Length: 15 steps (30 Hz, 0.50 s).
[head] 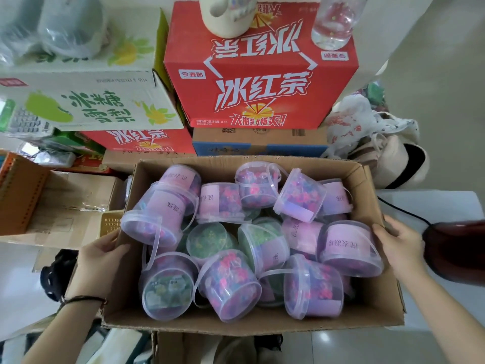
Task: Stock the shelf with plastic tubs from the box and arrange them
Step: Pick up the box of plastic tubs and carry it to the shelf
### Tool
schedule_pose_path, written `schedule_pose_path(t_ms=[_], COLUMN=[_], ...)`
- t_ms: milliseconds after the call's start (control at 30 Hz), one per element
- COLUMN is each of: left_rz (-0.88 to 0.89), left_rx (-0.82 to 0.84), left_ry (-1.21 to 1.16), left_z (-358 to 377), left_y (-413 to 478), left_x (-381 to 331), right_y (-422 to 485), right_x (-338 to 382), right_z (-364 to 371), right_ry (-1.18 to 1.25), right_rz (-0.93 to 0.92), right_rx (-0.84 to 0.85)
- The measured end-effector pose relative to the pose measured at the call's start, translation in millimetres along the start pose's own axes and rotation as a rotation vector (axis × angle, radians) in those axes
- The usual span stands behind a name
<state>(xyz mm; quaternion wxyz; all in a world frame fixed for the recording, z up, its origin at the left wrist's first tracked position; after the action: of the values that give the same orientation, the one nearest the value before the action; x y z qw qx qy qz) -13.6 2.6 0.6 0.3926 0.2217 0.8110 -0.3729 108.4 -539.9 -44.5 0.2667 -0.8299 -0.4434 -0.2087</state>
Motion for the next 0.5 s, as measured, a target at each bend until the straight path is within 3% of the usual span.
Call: schedule_pose_path(t_ms=[267,500], left_rz=[0.087,0.15], left_rx=[0.034,0.101], left_ry=[-0.06,-0.057], left_z=[-21.1,-51.0], left_y=[-68.7,-112.9], left_x=[-61.7,-95.9], right_y=[-31.4,-80.1], right_x=[-6.2,-5.1], right_z=[-79.6,-139.8], right_ry=[-0.062,0.027], right_rz=[0.044,0.095], right_rx=[-0.032,-0.068])
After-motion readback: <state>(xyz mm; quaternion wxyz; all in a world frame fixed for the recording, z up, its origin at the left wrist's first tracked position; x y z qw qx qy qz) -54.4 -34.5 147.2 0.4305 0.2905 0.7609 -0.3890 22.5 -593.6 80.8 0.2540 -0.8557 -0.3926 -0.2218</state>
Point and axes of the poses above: each hand's wrist, its own y-axis towards the middle knuckle, its own z-axis out of the palm, x = y × z, the point moved 1 cm from there along y, towards the middle knuckle, and after that the axes turned 14 degrees about -y, right-handed, at the moved point
